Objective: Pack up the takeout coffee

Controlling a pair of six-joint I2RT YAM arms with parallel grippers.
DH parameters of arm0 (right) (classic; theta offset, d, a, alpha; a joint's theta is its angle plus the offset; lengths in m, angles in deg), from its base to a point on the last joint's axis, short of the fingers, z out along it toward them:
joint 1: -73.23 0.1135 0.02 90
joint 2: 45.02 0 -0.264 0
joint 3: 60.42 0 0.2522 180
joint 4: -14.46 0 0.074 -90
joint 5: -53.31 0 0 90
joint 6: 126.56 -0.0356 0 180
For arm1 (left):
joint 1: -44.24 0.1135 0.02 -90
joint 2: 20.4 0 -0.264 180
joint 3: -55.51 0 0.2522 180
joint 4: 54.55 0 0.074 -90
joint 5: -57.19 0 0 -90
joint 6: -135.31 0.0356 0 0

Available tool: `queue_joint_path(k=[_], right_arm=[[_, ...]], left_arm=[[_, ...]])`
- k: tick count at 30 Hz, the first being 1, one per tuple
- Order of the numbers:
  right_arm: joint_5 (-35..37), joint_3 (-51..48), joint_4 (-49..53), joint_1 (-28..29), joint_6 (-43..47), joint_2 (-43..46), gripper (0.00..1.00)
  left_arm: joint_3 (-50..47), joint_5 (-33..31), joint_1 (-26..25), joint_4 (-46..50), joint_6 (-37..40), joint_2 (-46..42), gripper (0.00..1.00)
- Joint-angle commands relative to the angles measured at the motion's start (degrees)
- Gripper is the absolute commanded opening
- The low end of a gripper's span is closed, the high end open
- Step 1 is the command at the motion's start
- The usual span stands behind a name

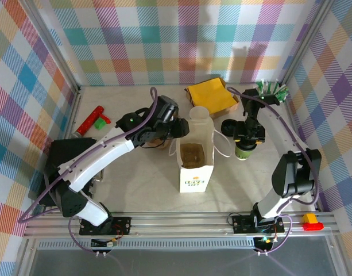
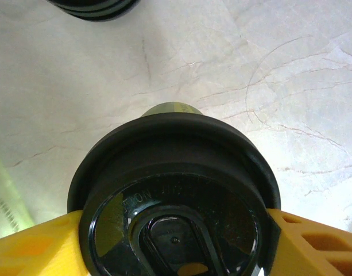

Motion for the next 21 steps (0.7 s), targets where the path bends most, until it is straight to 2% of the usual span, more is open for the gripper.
queue_joint_path(k=[1, 4, 11, 16, 21], right_arm=[[0.73, 3.89, 6.65, 1.58, -2.77, 5.39, 0.63], [0.93, 6.54, 9.78, 3.10, -4.08, 8.39, 0.62], [2.28, 15.60, 18.19, 6.57, -7.08, 12.77, 0.60], [6.17, 22.29, 24.61, 12.00, -10.83, 12.96, 0.59], [8.23, 29.57, 28.85, 17.59, -13.75, 11.95, 0.58]], left_arm=[[4.07, 0.54, 0.43, 3.20, 2.26, -0.79, 0.42], [6.00, -0.74, 0.41, 5.84, 3.34, -1.24, 0.44], [2.78, -5.84, 0.39, 9.19, 5.08, -7.70, 0.46], [-6.89, -8.49, 0.40, 7.60, 2.96, -16.33, 0.45], [-17.90, -7.69, 0.23, 4.98, 0.35, -24.65, 0.42]])
